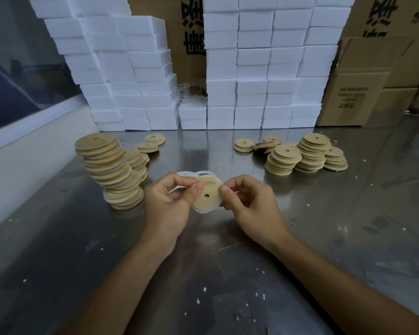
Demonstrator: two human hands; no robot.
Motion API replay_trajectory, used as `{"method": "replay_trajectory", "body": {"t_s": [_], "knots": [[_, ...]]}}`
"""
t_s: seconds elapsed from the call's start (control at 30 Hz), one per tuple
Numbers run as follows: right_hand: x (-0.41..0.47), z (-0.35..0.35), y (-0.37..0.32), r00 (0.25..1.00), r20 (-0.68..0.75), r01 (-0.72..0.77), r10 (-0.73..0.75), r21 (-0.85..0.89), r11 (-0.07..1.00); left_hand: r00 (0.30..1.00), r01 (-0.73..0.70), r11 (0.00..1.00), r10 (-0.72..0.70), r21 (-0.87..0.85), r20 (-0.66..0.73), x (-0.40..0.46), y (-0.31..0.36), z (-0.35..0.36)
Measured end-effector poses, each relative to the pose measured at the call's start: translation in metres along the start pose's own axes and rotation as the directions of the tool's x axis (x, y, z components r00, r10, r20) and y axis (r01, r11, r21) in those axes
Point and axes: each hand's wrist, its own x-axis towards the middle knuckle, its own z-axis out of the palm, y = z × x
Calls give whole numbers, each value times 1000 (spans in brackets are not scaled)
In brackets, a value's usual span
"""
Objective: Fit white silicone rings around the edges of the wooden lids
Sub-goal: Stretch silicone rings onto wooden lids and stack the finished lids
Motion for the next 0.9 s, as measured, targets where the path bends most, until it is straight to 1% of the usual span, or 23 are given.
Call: {"method": "replay_trajectory", "body": {"t_s": [0.13, 0.33, 0.5, 0.67, 0.9], "knots": [[2, -3, 0, 996, 54, -73, 67, 118, 990, 1000, 2, 1000, -2, -26, 6, -1, 0, 1], [4, -8, -1, 986, 122, -132, 116, 128, 983, 998, 57, 998, -57, -31, -2, 0, 1, 1], [3, -5, -1, 990, 94, -121, 105, 192, 974, 991, 129, 988, -130, -81, -9, 1, 5, -1], [2, -5, -1, 984, 129, -149, 126, 192, 970, 987, 153, 981, -156, -116, -20, 2, 7, -2], [4, -8, 1, 981, 127, -166, 147, 156, 974, 986, 166, 976, -165, -138, 16, -2, 3, 0]]}}
